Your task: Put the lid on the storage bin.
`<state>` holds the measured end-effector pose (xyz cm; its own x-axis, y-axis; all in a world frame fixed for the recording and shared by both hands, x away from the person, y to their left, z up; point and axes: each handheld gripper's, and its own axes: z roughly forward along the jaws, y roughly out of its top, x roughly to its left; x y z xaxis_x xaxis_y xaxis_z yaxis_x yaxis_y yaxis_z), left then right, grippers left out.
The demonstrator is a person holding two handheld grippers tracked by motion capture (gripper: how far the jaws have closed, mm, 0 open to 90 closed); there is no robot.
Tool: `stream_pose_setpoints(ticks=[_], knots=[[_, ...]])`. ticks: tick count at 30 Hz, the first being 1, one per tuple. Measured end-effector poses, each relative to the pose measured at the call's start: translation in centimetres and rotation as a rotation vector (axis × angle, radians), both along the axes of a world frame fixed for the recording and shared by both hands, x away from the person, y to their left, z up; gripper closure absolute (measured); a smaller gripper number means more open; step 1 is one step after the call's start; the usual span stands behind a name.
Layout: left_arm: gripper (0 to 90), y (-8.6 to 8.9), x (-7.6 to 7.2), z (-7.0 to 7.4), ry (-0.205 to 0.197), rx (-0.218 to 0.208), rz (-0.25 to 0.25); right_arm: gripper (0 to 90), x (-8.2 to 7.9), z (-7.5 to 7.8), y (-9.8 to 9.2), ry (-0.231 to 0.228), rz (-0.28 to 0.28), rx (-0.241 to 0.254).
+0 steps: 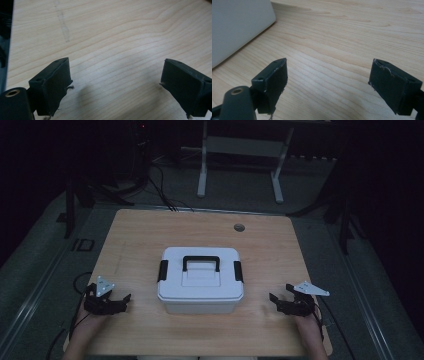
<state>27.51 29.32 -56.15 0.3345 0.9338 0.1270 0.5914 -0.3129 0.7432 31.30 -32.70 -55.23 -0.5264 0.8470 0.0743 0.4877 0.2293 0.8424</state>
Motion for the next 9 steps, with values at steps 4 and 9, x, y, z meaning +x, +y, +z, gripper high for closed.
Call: stream_pose_setpoints(ticks=[4,9], knots=[[9.1,0.12,0.07,0.03,-0.012,0.009,0.05,15.0,0.03,0.0,-0.04,0.006,-0.009,0.004],[9.1,0.28,0.11,0.01,-0.015,0.016,0.085,15.0,0.08,-0.04,-0.08,0.008,-0.011,0.002]])
